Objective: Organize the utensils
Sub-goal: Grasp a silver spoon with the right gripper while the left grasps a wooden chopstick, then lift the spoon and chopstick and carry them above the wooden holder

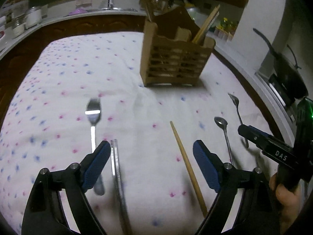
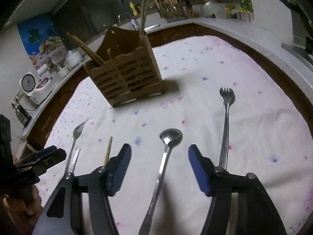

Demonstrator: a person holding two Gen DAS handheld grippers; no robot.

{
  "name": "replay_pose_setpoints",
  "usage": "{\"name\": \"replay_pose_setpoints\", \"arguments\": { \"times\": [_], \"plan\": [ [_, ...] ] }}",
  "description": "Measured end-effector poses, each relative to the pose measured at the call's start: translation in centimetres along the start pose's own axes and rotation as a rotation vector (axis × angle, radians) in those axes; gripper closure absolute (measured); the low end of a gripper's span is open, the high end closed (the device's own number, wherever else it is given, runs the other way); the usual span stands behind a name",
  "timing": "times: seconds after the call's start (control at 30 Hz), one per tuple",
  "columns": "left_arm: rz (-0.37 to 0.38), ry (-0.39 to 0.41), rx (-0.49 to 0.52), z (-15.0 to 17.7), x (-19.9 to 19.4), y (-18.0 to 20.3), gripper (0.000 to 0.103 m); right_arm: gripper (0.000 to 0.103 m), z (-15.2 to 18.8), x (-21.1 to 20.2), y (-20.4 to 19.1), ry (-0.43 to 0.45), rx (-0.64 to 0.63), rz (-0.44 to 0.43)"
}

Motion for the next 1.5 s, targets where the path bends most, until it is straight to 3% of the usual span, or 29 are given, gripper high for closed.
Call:
{"name": "replay_pose_setpoints", "arguments": {
  "times": [0.23,0.53,0.73,0.8,0.87,0.9,1.0,1.1,1.37,1.5],
  "plan": [
    [0.017,-0.079,0.044,-0.4,3.4,1.9,0.035,0.064,0.3,1.9,0.9,-0.071,0.021,0.004],
    [-0.036,-0.178,0.122,-0.2,7.2,3.1,0.047,0.074,0.4,3.4,1.1,-0.115,0.014,0.006],
    [-0.077,-0.166,0.211,-0.7,7.9,3.7,0.055,0.076,0.4,4.1,1.4,-0.133,0.014,0.008],
    [-0.07,-0.169,0.232,-0.8,8.1,4.0,0.063,0.076,0.2,4.4,1.3,-0.133,0.008,0.008],
    [-0.057,-0.172,0.261,-1.0,8.2,4.6,0.088,0.076,0.1,4.6,1.2,-0.135,0.0,0.011],
    [-0.055,-0.172,0.273,-1.0,8.2,4.8,0.091,0.077,0.1,4.7,1.1,-0.135,-0.006,0.015],
    [-0.072,-0.161,0.308,-0.8,8.1,5.0,0.094,0.085,0.0,4.9,0.9,-0.142,-0.034,0.042],
    [-0.045,-0.157,0.268,-0.8,7.6,4.4,0.097,0.095,0.3,4.9,0.4,-0.154,-0.069,0.045],
    [0.07,-0.104,0.144,-1.6,4.9,3.0,0.1,0.099,0.1,3.4,-0.3,-0.119,-0.065,0.0],
    [0.092,-0.066,0.122,-1.7,2.7,2.3,0.1,0.1,-0.7,2.1,-0.5,-0.082,-0.048,-0.019]
  ]
}}
Point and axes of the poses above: each gripper's, at about its wrist camera, not at the fingertips, and x roughly the way its jaws point, y to its right, z to its underside, the point moved 7 cm from there along x, roughly the way its jaws point
